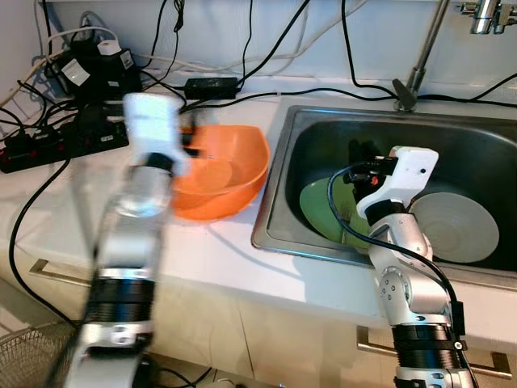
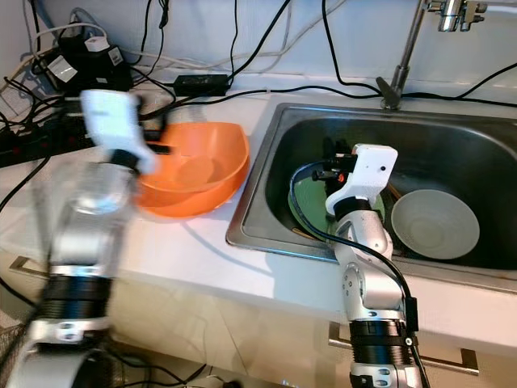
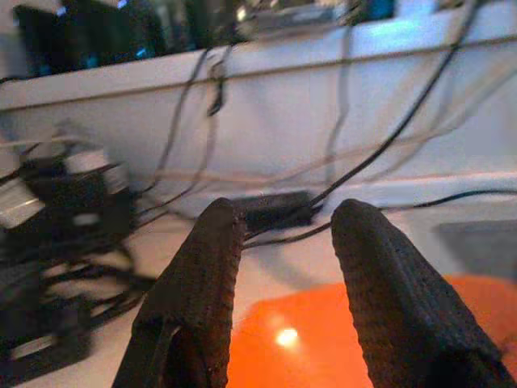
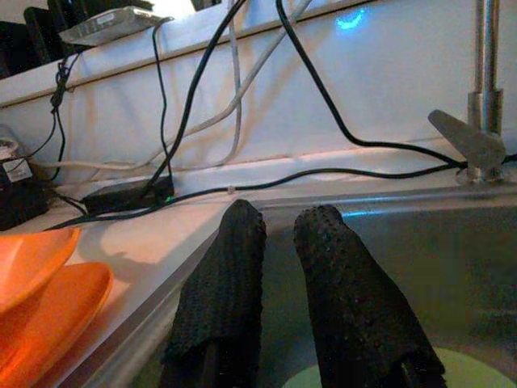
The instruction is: Kitchen organization
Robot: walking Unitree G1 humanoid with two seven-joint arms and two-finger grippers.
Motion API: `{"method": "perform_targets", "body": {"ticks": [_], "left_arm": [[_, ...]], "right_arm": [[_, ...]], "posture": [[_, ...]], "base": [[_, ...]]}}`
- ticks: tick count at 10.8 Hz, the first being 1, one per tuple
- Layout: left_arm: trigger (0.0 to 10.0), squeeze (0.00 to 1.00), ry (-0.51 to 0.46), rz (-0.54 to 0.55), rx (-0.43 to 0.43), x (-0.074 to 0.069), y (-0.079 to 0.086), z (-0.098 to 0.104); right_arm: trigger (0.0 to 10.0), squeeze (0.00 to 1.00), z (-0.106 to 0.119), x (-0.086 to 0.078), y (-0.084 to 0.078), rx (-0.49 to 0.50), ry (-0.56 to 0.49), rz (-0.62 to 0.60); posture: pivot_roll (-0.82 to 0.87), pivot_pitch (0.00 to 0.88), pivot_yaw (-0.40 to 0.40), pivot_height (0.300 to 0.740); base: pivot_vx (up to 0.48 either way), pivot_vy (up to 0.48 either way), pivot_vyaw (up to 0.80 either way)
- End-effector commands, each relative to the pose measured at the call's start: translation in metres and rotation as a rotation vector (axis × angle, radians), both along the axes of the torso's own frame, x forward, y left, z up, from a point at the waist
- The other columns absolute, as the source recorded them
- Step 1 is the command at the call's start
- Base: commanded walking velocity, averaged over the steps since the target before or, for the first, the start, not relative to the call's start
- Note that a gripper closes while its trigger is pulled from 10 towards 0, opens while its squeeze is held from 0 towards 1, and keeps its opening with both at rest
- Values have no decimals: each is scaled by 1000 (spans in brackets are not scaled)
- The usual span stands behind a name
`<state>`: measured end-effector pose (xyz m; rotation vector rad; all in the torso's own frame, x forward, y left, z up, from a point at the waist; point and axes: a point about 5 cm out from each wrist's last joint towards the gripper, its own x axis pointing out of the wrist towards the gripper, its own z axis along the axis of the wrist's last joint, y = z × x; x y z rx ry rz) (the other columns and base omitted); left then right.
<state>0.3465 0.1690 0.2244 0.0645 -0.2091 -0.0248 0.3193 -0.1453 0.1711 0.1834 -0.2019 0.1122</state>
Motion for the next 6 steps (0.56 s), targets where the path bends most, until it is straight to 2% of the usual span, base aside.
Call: {"method": "perform_targets", "body": {"ticks": [1, 3, 5, 6], "left_arm": [[10000, 0, 15, 56, -13, -2, 15, 4], [10000, 0, 124, 83, -36, -7, 41, 3], [10000, 0, 179, 96, -66, -10, 52, 1], [10000, 1000, 243, 77, -99, -12, 59, -5]], "right_arm": [[10000, 0, 0, 2, 4, 3, 13, 10], [10000, 0, -1, 4, 9, 0, 18, 30], [10000, 0, -1, 6, 10, 1, 19, 37], [10000, 0, 0, 6, 11, -1, 17, 41]], "posture": [[65, 0, 82, 740], [77, 0, 83, 740], [82, 0, 86, 740], [73, 0, 87, 740]], "base": [[0, 0, 0], [0, 0, 0], [0, 0, 0], [0, 0, 0]]}}
